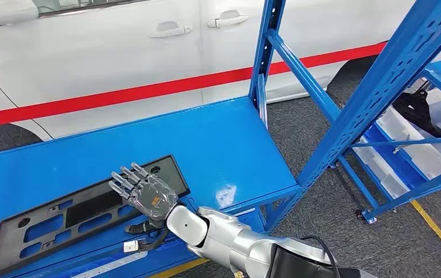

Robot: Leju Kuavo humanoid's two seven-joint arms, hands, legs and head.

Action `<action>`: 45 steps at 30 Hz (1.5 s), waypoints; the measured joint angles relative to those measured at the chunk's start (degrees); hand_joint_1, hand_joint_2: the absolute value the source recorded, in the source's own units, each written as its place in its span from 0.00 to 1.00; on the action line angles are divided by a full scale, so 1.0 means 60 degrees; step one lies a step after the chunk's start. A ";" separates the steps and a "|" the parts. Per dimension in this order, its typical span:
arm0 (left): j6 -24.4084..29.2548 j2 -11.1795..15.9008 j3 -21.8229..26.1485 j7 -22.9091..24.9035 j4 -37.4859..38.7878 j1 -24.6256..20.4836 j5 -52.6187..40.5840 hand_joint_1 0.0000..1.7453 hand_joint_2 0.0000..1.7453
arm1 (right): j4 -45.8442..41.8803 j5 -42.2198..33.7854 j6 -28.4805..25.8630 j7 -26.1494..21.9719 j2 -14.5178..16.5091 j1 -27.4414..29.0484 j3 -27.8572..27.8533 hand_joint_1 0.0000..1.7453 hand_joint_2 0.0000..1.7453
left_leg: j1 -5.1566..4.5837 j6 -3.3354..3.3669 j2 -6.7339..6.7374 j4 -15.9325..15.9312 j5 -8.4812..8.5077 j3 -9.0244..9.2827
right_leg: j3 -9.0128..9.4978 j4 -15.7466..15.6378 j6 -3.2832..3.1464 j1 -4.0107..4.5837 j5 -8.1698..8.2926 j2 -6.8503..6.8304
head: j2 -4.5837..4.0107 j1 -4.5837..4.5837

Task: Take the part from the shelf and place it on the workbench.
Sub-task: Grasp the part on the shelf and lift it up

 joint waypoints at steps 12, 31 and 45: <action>0.0004 0.0009 0.0016 -0.0089 0.0000 0.0000 -0.0009 0.00 0.00 | -0.0363 -0.0823 0.0656 -0.0782 -0.0098 0.0170 -0.0283 1.00 1.00 | -0.0038 0.0006 0.0000 0.0006 0.0004 0.0001 | 0.0011 -0.0001 0.0000 -0.0042 0.0012 0.0000 | 0.0000 0.0000; -0.0686 0.0005 0.0313 -0.0941 0.0000 0.0012 0.0016 0.00 0.00 | -0.0706 -0.0932 0.0605 -0.0978 -0.0151 0.0243 -0.0288 1.00 1.00 | -0.0053 0.0012 -0.0002 0.0013 0.0007 0.0003 | 0.0015 -0.0002 0.0010 -0.0060 0.0018 -0.0001 | 0.0000 0.0000; -0.2180 -0.0013 0.0283 -0.2575 0.0000 0.0052 -0.0229 0.00 0.00 | -0.1219 -0.0631 0.0418 -0.0879 -0.0420 0.0603 -0.0285 1.00 1.00 | -0.0054 0.0013 -0.0002 0.0013 0.0006 0.0002 | 0.0015 -0.0003 0.0010 -0.0061 0.0018 -0.0002 | 0.0000 0.0000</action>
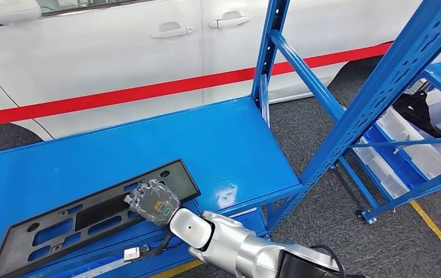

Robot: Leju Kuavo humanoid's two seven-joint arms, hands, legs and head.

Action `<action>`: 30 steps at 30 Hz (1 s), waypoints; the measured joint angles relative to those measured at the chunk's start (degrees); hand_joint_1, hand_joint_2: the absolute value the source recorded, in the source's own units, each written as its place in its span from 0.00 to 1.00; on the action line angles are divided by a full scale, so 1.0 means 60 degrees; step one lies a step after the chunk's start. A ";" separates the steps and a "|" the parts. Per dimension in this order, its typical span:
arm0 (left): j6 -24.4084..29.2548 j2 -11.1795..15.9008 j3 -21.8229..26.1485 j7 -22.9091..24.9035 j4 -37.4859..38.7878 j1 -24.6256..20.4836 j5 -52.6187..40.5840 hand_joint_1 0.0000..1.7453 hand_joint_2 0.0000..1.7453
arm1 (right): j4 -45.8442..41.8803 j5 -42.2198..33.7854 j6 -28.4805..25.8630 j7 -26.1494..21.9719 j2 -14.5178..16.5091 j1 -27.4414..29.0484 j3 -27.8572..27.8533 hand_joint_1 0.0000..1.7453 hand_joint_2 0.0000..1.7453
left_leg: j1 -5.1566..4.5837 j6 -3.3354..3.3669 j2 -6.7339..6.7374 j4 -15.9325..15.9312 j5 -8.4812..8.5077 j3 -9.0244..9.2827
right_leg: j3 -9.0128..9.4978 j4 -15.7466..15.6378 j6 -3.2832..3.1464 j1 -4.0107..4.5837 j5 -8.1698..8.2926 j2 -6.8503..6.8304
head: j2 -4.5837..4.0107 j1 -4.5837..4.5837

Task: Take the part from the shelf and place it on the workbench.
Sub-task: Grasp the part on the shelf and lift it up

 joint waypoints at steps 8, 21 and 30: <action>0.0280 0.0001 0.0008 -0.0124 0.0000 0.0005 -0.0072 0.00 0.00 | -0.0461 0.0149 -0.0049 -0.0049 -0.0085 0.0191 0.0001 1.00 1.00 | 0.0000 0.0000 -0.0001 0.0001 0.0000 0.0000 | -0.0001 0.0000 0.0000 0.0001 0.0000 -0.0001 | 0.0000 0.0000; 0.0987 -0.0011 0.0008 -0.0087 0.0000 0.0011 -0.0404 0.00 0.00 | -0.4105 0.0401 0.0566 -0.0017 -0.0415 -0.0251 0.0037 1.00 1.00 | 0.0000 0.0000 -0.0001 0.0001 0.0001 -0.0003 | -0.0002 0.0002 0.0000 0.0001 0.0000 0.0000 | 0.0000 0.0000; 0.1036 -0.0011 0.0008 -0.0087 0.0000 0.0013 -0.0404 0.00 0.00 | -0.4499 0.0405 0.0618 -0.0020 -0.0462 -0.0315 0.0079 1.00 1.00 | 0.0000 0.0000 -0.0001 0.0001 0.0001 -0.0003 | -0.0002 0.0002 0.0000 0.0001 0.0000 0.0000 | 0.0000 0.0000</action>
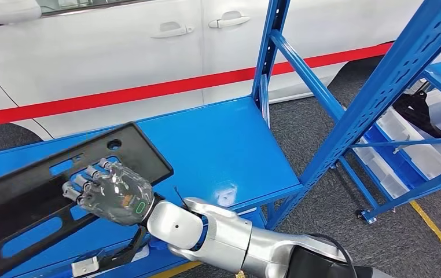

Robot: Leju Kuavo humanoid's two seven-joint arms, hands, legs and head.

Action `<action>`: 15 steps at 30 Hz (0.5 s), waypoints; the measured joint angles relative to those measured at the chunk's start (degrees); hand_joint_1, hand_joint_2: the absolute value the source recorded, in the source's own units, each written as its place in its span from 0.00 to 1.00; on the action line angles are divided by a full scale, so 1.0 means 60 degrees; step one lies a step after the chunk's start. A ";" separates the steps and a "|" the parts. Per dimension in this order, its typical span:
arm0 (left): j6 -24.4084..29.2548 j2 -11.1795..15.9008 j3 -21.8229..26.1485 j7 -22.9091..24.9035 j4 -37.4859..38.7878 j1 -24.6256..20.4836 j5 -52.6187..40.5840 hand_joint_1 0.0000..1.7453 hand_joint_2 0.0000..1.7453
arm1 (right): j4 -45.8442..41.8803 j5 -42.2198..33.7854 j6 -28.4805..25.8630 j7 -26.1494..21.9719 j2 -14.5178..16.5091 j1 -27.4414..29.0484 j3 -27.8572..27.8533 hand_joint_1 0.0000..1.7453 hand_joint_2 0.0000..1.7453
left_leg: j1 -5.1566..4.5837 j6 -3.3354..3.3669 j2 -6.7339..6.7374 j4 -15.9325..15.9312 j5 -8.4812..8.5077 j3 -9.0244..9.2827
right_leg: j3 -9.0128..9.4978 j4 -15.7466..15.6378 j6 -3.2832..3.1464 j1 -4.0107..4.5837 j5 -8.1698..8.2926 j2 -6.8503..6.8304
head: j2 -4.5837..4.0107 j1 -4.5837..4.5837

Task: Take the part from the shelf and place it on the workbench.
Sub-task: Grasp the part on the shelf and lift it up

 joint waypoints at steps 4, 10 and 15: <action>0.0139 0.0000 0.0004 -0.0002 0.0000 -0.0013 -0.0109 0.00 0.00 | -0.1600 0.0098 0.0073 0.0029 -0.0307 -0.0129 0.0359 1.00 1.00 | 0.0000 0.0001 0.0000 0.0002 -0.0001 0.0000 | 0.0001 -0.0001 0.0000 -0.0001 0.0000 -0.0001 | 0.0000 0.0000; 0.0126 0.0001 0.0004 -0.0172 0.0000 -0.0027 -0.0212 0.00 0.00 | -0.2279 0.0252 -0.0193 0.0167 -0.0657 -0.0139 0.0642 1.00 1.00 | -0.0001 0.0002 -0.0001 0.0007 -0.0001 0.0000 | 0.0004 -0.0002 0.0003 -0.0001 0.0002 -0.0003 | 0.0000 0.0000; 0.0121 0.0005 -0.0016 -0.0237 0.0000 -0.0060 -0.0421 0.00 0.00 | -0.2082 0.0382 -0.0651 0.0182 -0.0748 -0.0136 0.0683 1.00 1.00 | -0.0001 0.0002 0.0000 0.0007 -0.0001 0.0000 | 0.0005 -0.0002 0.0003 -0.0001 0.0002 -0.0003 | 0.0000 0.0000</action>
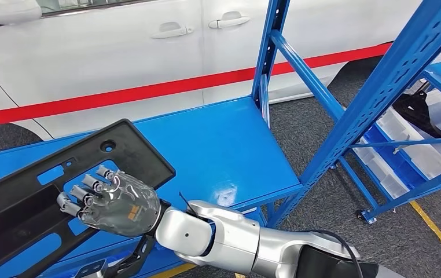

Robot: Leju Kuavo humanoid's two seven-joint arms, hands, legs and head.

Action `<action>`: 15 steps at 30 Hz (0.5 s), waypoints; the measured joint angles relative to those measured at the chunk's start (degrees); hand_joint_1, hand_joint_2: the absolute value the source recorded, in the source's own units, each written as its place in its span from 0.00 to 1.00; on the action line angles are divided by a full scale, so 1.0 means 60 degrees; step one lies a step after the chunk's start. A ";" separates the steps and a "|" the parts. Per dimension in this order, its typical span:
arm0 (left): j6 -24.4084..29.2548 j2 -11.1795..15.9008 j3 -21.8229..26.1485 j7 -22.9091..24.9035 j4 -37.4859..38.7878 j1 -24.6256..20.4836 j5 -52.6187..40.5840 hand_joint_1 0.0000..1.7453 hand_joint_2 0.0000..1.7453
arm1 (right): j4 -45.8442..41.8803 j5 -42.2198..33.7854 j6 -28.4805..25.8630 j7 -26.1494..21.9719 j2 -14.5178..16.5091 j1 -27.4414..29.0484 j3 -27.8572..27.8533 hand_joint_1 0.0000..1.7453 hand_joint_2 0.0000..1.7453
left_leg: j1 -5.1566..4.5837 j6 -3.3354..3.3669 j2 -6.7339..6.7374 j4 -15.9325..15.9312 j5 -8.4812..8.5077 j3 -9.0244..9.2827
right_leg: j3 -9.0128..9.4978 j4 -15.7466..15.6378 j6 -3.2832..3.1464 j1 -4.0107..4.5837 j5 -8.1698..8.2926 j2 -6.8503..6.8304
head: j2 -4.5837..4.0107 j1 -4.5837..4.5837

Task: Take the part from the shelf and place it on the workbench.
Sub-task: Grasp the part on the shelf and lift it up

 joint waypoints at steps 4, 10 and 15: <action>0.0011 0.0002 -0.0015 0.0004 0.0000 -0.0006 -0.0072 0.00 0.00 | 0.0191 0.0071 -0.0330 -0.0011 -0.0001 0.0034 0.0000 1.00 1.00 | 0.0000 0.0000 -0.0001 0.0000 0.0000 0.0000 | -0.0001 0.0000 0.0000 0.0000 0.0000 -0.0001 | 0.0000 0.0000; 0.0116 0.0010 -0.0016 -0.0111 0.0000 -0.0023 -0.0207 0.00 0.00 | 0.0445 0.0109 -0.0579 -0.0139 -0.0010 0.0164 0.0000 1.00 1.00 | 0.0000 0.0000 -0.0001 0.0000 0.0000 0.0000 | -0.0001 0.0000 0.0000 0.0000 0.0000 -0.0001 | 0.0000 0.0000; 0.0188 0.0026 -0.0016 -0.0104 0.0000 -0.0025 -0.0254 0.00 0.00 | 0.0616 0.0110 -0.0578 -0.0143 -0.0016 0.0223 0.0000 1.00 1.00 | -0.0006 0.0004 0.0000 0.0013 -0.0002 -0.0002 | 0.0001 -0.0008 0.0009 -0.0006 0.0006 0.0000 | 0.0000 0.0000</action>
